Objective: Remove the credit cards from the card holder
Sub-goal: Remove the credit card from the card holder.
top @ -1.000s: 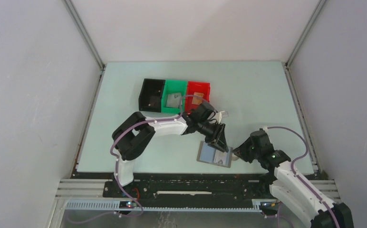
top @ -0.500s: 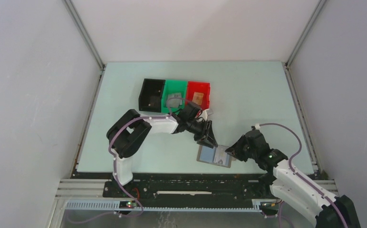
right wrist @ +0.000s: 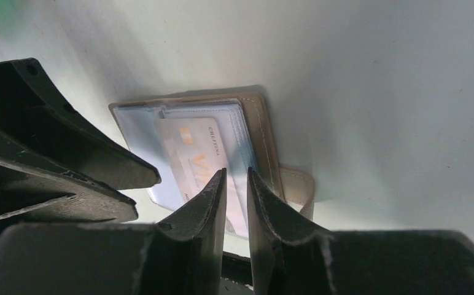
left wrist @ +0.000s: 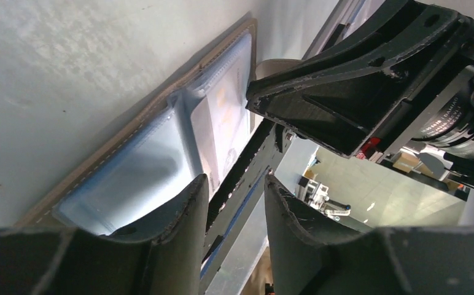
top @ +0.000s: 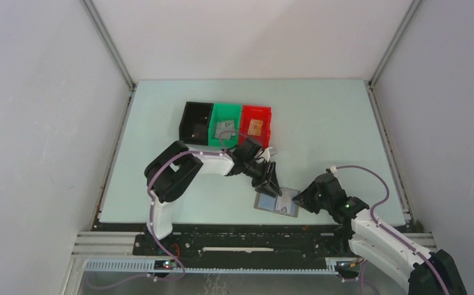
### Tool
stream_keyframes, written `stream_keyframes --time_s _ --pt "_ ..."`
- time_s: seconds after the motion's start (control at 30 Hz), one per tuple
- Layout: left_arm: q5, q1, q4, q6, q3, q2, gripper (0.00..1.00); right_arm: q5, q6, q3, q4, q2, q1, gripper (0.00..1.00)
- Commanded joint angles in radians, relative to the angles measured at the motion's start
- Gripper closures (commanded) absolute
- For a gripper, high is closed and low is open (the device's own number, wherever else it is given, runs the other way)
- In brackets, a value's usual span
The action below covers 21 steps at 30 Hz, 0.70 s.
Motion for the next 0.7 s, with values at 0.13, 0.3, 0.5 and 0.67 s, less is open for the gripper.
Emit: stream_keyframes --time_s 0.13,0.3,0.5,0.67 --pt "-0.007 -0.005 0.007 0.000 -0.023 0.034 0.56 0.010 0.018 -0.023 0.054 0.040 0.009 0.73" --pt "-0.002 -0.006 0.018 -0.005 -0.024 0.039 0.59 0.001 0.023 -0.029 0.076 0.062 0.010 0.73" --pt "0.017 -0.008 0.060 -0.033 -0.021 0.048 0.66 -0.004 0.028 -0.031 0.091 0.075 0.014 0.73" --pt "0.010 -0.017 0.064 -0.037 -0.015 0.059 0.77 -0.003 0.030 -0.029 0.091 0.076 0.016 0.73"
